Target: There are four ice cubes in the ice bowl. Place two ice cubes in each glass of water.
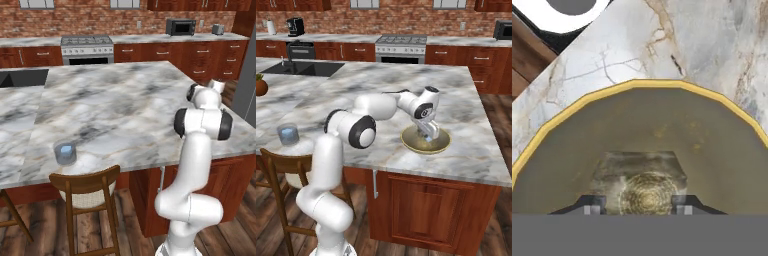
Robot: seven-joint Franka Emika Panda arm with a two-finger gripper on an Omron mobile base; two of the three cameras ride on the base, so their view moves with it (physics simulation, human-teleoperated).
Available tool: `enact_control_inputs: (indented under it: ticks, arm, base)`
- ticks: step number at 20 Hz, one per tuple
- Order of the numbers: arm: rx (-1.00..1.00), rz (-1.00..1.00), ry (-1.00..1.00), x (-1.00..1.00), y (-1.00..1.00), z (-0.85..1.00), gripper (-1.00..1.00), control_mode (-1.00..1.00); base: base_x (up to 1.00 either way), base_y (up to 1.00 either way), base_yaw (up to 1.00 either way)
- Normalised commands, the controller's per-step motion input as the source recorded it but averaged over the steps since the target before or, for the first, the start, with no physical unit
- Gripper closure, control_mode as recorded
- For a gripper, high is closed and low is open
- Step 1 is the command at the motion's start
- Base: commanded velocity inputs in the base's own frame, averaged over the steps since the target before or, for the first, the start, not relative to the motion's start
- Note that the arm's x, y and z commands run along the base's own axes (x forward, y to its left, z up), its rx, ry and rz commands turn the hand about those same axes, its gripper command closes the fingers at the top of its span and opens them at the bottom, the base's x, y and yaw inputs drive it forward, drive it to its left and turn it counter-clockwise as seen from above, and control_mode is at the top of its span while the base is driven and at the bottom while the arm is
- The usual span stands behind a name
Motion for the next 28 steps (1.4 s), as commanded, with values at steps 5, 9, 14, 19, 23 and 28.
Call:
enact_control_inputs:
  ticks: [5,9,14,19,23,28]
  arm:
    - [0.01,0.00,-0.03,-0.91,0.51,0.06,1.00,-1.00]
    - [0.04,0.00,-0.07,-0.93,0.56,0.04,1.00,-1.00]
    - [0.00,0.00,-0.07,-0.53,0.72,0.47,1.00,-1.00]
    - [0.00,0.00,0.00,-0.54,0.95,0.27,1.00,-1.00]
    - [0.00,0.00,-0.01,-0.51,0.94,0.00,1.00,-1.00]
    - [0.00,0.06,-0.04,-0.49,0.51,0.00,1.00,-1.00]
  base:
    - [0.00,0.00,0.00]
    - [0.00,0.00,0.00]
    - [0.00,0.00,0.00]
    - [0.00,0.00,0.00]
    - [0.00,0.00,0.00]
    - [0.00,0.00,0.00]
